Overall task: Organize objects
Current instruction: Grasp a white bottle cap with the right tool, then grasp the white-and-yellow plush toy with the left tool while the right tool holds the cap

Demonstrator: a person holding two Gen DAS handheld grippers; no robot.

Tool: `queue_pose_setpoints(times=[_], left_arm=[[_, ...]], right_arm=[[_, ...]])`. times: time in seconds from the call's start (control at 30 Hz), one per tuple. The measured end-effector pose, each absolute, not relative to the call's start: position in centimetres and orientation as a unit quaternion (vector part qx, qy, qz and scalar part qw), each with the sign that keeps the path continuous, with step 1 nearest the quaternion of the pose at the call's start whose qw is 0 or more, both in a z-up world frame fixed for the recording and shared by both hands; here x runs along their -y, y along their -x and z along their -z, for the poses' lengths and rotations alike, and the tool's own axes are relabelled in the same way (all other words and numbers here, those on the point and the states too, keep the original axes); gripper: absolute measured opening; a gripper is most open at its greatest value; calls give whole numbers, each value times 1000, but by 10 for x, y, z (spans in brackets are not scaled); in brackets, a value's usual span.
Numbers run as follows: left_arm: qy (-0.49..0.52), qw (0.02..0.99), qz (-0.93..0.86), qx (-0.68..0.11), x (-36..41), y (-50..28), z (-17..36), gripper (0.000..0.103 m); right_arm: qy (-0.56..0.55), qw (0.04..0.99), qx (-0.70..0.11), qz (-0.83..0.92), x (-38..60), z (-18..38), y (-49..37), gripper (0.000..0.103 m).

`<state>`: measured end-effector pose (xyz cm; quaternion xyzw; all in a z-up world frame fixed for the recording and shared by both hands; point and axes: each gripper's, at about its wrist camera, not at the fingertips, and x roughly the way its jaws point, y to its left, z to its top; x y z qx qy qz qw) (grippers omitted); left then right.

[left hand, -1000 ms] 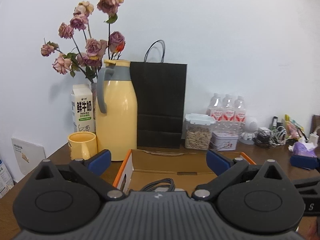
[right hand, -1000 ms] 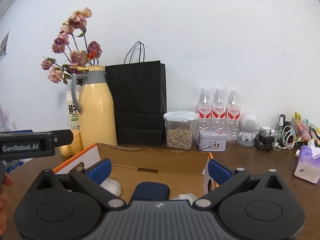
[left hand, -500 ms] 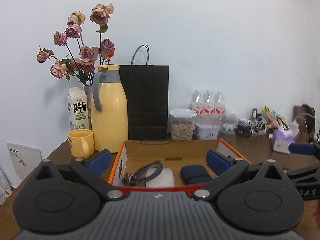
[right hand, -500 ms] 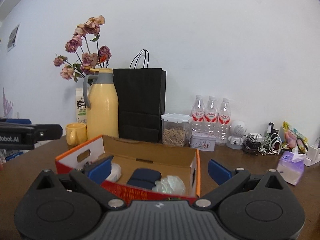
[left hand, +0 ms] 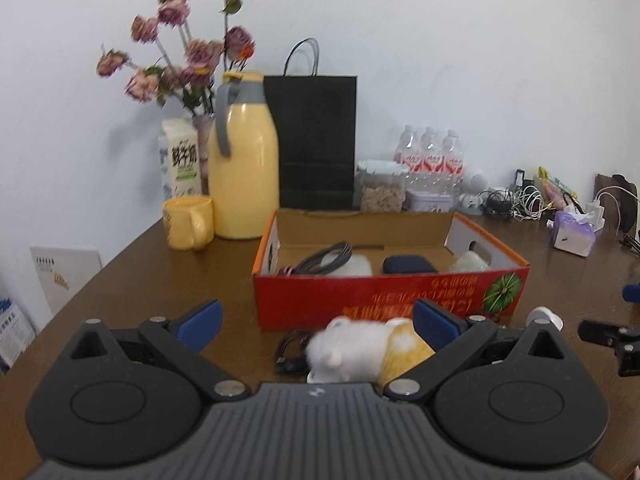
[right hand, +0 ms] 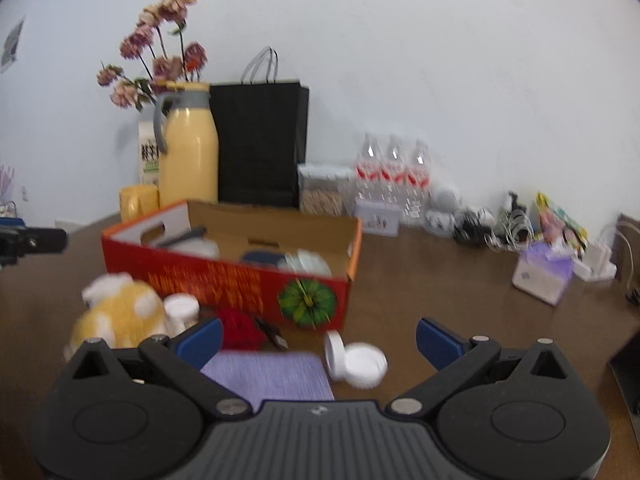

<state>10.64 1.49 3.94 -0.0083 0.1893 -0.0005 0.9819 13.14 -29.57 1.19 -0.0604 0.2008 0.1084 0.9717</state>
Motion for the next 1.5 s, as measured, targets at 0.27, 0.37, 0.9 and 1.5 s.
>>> queue_pose_setpoints(times=[0.27,0.37,0.9,1.5], left_arm=[[23,976,-8,-218,-23,-104,-24,103],[24,975,-11,-222,-24,-105,-23,103],[20,973,-20,-231,-23,-114,-20,103],[20,964,-1,-266,-4,-132,-9,103]], right_arm=[[48,963,-249,-89,314,17,-136,102],[42,962,-251,-96,316,20,-144,90],[64,951,-271,-137,289,34,-219,8],[35,973,-174,-148,301,20,-187,8]])
